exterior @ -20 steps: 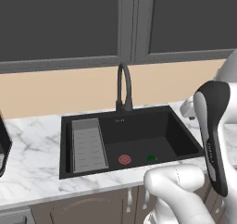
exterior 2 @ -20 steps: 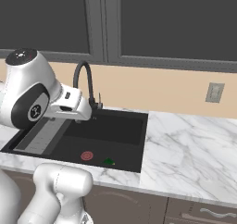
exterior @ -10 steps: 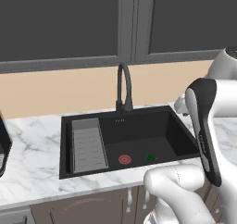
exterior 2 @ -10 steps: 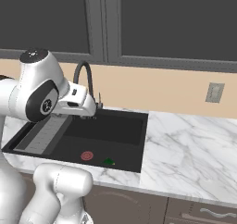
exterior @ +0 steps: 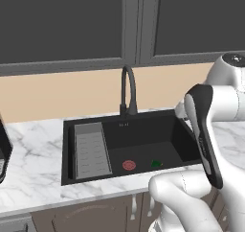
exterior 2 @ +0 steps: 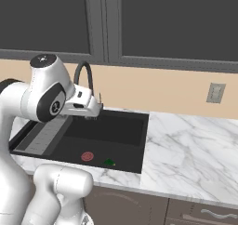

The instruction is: Pick up the sponge and sponge from the sink, and place them back in the cabinet, and close the cabinet doors.

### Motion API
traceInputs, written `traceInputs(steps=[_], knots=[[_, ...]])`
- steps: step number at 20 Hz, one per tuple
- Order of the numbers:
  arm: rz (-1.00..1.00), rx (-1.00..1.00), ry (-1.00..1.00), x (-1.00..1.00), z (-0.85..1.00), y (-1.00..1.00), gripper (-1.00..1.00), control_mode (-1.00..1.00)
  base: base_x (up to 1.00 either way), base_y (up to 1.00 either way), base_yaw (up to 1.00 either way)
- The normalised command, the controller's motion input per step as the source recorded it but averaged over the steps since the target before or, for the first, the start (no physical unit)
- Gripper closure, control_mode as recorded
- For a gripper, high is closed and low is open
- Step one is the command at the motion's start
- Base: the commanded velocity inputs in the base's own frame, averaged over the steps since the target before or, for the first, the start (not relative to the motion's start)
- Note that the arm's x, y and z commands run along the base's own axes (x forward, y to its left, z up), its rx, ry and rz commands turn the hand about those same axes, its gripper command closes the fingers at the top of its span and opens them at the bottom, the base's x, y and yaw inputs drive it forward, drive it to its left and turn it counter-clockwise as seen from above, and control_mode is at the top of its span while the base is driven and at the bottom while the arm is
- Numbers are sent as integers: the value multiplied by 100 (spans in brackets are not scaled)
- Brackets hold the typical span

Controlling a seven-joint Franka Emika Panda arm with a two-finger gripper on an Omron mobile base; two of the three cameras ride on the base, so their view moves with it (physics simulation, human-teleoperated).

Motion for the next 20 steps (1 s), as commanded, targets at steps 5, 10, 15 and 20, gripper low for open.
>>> traceInputs(steps=[5, 10, 15, 20], knots=[[0, 0, 0, 27, -12, 0, -100, -100, 0, 0, 0], [0, 0, 0, 24, -4, 0, -100, -100, 0, 0, 0], [0, 0, 0, 28, -8, 0, -100, -100, 0, 0, 0], [0, 1, 0, 22, -10, 0, -100, -100, 0, 0, 0]])
